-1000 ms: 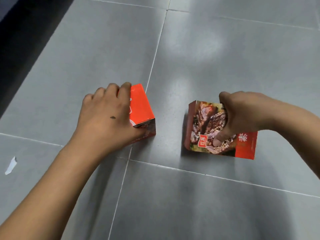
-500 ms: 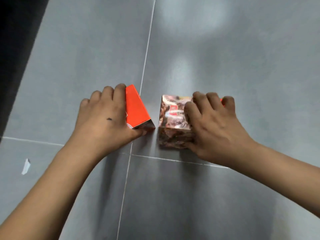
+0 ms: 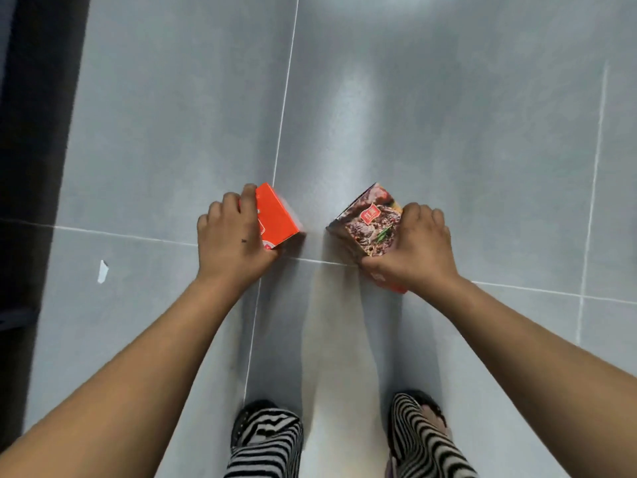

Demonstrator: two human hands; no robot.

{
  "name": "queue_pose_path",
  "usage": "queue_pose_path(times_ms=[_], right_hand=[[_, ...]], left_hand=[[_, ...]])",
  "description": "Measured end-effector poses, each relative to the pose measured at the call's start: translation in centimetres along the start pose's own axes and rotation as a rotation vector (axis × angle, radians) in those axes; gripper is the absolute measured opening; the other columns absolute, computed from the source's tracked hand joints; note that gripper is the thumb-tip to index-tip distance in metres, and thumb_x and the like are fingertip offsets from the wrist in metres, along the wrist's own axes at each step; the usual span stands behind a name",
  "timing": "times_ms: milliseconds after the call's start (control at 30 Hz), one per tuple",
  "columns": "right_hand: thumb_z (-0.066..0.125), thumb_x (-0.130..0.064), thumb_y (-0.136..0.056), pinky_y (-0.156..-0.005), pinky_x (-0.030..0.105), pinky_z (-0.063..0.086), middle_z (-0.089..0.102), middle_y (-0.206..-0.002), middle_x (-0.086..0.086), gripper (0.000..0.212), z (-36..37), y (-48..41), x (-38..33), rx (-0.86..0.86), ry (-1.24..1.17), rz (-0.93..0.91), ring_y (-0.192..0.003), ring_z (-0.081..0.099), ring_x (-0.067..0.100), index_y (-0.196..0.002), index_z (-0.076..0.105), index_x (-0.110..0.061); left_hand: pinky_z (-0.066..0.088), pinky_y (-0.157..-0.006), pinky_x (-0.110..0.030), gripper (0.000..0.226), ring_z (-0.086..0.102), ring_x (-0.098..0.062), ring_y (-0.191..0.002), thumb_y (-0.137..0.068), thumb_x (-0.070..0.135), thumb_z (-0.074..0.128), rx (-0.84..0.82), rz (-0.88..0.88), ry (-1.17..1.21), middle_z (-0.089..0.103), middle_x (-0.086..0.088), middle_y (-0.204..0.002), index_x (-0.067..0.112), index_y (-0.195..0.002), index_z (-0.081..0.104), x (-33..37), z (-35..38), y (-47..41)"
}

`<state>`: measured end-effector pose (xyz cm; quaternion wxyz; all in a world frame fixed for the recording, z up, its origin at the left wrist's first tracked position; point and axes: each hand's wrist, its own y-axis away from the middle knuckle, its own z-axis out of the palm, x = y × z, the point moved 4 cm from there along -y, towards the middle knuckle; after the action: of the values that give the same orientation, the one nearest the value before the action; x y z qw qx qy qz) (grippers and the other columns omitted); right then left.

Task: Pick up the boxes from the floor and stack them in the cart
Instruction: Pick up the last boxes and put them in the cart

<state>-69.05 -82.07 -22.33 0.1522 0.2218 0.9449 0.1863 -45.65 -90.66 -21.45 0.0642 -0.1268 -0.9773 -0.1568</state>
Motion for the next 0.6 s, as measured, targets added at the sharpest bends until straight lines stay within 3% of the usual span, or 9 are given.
queue_pose_path(times_ms=[100, 333, 500, 600], right_hand=[[0.076, -0.054, -0.052, -0.085, 0.039, 0.039, 0.052, -0.109, 0.012, 0.078, -2.4, 2.7, -0.1, -0.038, 0.020, 0.040, -0.105, 0.044, 0.031, -0.107, 0.047, -0.008], [0.073, -0.053, -0.054, -0.086, 0.036, 0.036, 0.048, -0.107, 0.007, 0.074, -15.0, 11.0, -4.2, -0.197, 0.103, -0.142, -0.104, 0.042, 0.026, -0.107, 0.042, -0.013], [0.070, -0.055, -0.054, -0.085, 0.035, 0.037, 0.048, -0.106, 0.005, 0.072, -25.6, 16.5, -8.8, -0.233, 0.149, -0.296, -0.103, 0.043, 0.025, -0.106, 0.043, -0.014], [0.071, -0.057, -0.054, -0.086, 0.035, 0.037, 0.048, -0.107, 0.005, 0.075, -30.4, 19.3, -10.5, -0.244, 0.131, -0.310, -0.105, 0.044, 0.026, -0.108, 0.043, -0.013]], left_hand=[[0.042, -0.083, -0.044, 0.098, 0.053, -0.040, -0.103, -0.063, 0.063, 0.072, -0.034, -0.180, 0.109, 0.054, -0.017, -0.114, 0.009, -0.137, 0.036, 0.0, -2.8, 2.4], [0.047, -0.071, -0.042, 0.099, 0.057, -0.038, -0.087, -0.057, 0.058, 0.082, 0.046, -0.161, 0.047, 0.057, -0.016, -0.099, 0.003, -0.130, 0.044, 1.7, -18.0, 9.5], [0.046, -0.077, -0.044, 0.103, 0.056, -0.038, -0.092, -0.062, 0.074, 0.068, 0.098, -0.216, 0.050, 0.057, -0.016, -0.104, 0.004, -0.133, 0.042, 2.9, -31.5, 13.5], [0.045, -0.082, -0.046, 0.104, 0.054, -0.039, -0.100, -0.064, 0.071, 0.070, 0.112, -0.326, 0.100, 0.055, -0.017, -0.112, 0.004, -0.137, 0.037, 3.2, -37.0, 16.7]])
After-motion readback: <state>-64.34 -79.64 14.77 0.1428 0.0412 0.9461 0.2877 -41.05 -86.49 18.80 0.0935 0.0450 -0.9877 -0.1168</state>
